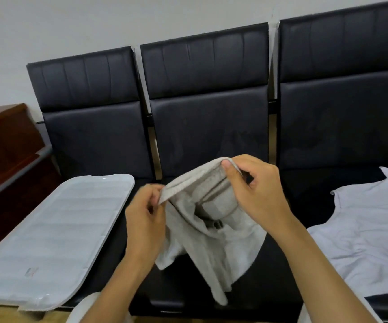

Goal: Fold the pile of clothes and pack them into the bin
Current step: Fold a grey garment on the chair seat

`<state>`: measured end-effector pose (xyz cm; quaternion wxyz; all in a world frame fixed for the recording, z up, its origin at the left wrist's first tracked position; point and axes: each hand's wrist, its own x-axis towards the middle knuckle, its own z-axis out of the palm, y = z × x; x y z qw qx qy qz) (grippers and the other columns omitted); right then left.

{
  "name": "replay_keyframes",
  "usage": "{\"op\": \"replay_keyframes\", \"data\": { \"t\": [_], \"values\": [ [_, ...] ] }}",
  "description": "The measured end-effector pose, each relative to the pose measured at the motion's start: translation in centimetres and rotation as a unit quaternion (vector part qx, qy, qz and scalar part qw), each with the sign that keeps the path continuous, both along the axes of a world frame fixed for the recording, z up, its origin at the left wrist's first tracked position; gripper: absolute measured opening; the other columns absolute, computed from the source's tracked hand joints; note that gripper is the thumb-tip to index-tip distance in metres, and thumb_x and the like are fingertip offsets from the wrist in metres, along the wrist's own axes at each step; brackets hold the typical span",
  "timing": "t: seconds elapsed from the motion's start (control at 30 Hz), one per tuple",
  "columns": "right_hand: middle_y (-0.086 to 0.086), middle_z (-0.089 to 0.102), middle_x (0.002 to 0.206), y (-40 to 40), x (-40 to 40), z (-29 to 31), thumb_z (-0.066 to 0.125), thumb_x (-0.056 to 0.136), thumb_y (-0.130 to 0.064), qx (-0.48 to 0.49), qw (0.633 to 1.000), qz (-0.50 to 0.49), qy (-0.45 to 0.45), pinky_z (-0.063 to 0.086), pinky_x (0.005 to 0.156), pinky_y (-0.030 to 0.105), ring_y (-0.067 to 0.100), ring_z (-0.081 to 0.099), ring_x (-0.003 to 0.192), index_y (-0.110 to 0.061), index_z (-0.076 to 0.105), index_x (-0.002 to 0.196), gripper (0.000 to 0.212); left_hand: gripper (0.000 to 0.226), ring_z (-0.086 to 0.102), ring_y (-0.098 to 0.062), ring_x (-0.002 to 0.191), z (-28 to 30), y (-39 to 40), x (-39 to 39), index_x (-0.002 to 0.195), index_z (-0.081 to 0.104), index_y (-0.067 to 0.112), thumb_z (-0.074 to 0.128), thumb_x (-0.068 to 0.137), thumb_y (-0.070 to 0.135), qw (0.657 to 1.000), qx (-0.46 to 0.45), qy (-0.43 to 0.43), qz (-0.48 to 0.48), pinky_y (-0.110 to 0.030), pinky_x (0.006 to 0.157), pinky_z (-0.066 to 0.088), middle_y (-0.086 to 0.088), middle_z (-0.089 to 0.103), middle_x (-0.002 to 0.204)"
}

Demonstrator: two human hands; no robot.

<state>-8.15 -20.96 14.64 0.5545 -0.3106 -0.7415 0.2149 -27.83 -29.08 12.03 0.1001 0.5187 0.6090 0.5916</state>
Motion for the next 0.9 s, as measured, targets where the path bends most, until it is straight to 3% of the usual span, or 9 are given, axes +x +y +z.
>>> {"op": "replay_keyframes", "data": {
  "t": [0.1,0.17,0.27,0.37,0.43,0.6,0.77,0.83,0.9],
  "values": [
    [-0.003,0.059,0.066,-0.8,-1.0,2.2,0.055,0.101,-0.019,0.000,1.000,0.010,0.018,0.043,0.057,0.023,0.014,0.056,0.061,-0.007,0.066,0.074,0.032,0.030,0.046,-0.024,0.067,2.6,-0.4,-1.7,0.069,0.035,0.006,0.052,0.083,-0.015,0.998,0.032,0.035,0.038,-0.042,0.059,0.040,-0.014,0.050,0.073],
    [-0.006,0.065,0.076,-0.9,-1.5,4.5,0.055,0.101,-0.017,0.021,0.999,0.003,0.030,0.045,0.065,0.016,0.009,0.062,0.071,-0.009,0.072,0.085,0.025,0.029,0.034,-0.015,0.059,4.6,-0.5,-2.4,0.070,0.034,0.006,0.049,0.085,-0.013,0.997,0.032,0.063,0.034,-0.036,0.052,0.031,-0.017,0.043,0.067],
    [-0.002,0.068,0.083,-0.9,-2.3,9.0,0.055,0.101,-0.017,0.071,0.997,0.006,0.026,0.048,0.070,0.019,0.007,0.064,0.079,-0.009,0.073,0.092,0.022,0.033,0.030,-0.009,0.053,8.3,-1.1,-3.0,0.072,0.033,0.012,0.053,0.093,-0.003,0.997,0.038,0.063,-0.004,-0.024,0.048,0.028,-0.004,0.034,0.060],
    [-0.008,0.057,0.068,-0.6,-2.4,13.1,0.054,0.101,-0.019,0.066,0.996,0.012,0.060,0.039,0.062,0.021,0.002,0.051,0.065,-0.008,0.065,0.073,0.032,0.018,0.044,-0.022,0.052,11.2,-2.6,-3.2,0.088,0.048,0.015,0.059,0.097,0.026,0.996,-0.003,-0.028,-0.079,-0.033,0.050,0.040,-0.010,0.049,0.060],
    [0.004,0.047,0.064,0.2,-1.7,15.4,0.055,0.101,-0.024,0.047,0.994,-0.004,0.095,0.033,0.060,0.028,0.009,0.041,0.063,0.008,0.057,0.068,0.045,0.018,0.061,-0.027,0.062,12.3,-3.9,-4.0,0.098,0.057,0.023,0.061,0.091,0.039,0.990,-0.061,-0.036,-0.121,-0.038,0.059,0.050,-0.017,0.066,0.073],
    [0.029,0.060,0.081,1.6,2.1,16.5,0.054,0.100,-0.032,-0.033,0.998,-0.037,0.024,0.042,0.067,0.030,0.016,0.050,0.070,0.009,0.066,0.086,0.044,0.021,0.070,-0.012,0.077,11.4,-5.7,-8.5,0.090,0.068,0.021,0.078,0.079,0.036,0.953,-0.250,0.137,-0.103,-0.023,0.061,0.055,0.005,0.070,0.083],
    [0.000,0.070,0.083,2.9,3.8,11.5,0.059,0.098,-0.030,-0.186,0.980,-0.065,-0.003,0.051,0.055,0.027,0.011,0.064,0.076,-0.022,0.076,0.090,0.021,0.022,0.062,-0.023,0.073,8.9,-4.0,-13.4,0.076,0.058,0.019,0.076,0.085,0.029,0.931,-0.265,0.252,0.004,-0.038,0.065,0.052,-0.001,0.064,0.074],
    [0.004,0.072,0.087,3.8,4.8,9.7,0.064,0.094,-0.029,-0.220,0.972,-0.085,-0.012,0.055,0.055,0.031,0.015,0.066,0.079,-0.020,0.077,0.091,0.016,0.025,0.060,-0.025,0.070,8.9,-3.0,-14.6,0.074,0.055,0.019,0.075,0.085,0.031,0.919,-0.276,0.281,0.017,-0.042,0.065,0.052,-0.003,0.063,0.071],
    [0.007,0.070,0.081,5.0,6.0,9.1,0.068,0.093,-0.026,-0.207,0.969,-0.108,-0.075,0.051,0.048,0.023,0.011,0.065,0.067,-0.013,0.076,0.090,0.015,0.027,0.058,-0.028,0.066,9.7,-1.6,-15.4,0.075,0.051,0.020,0.071,0.087,0.031,0.906,-0.277,0.318,0.040,-0.042,0.062,0.051,-0.006,0.061,0.070]
  ]
}}
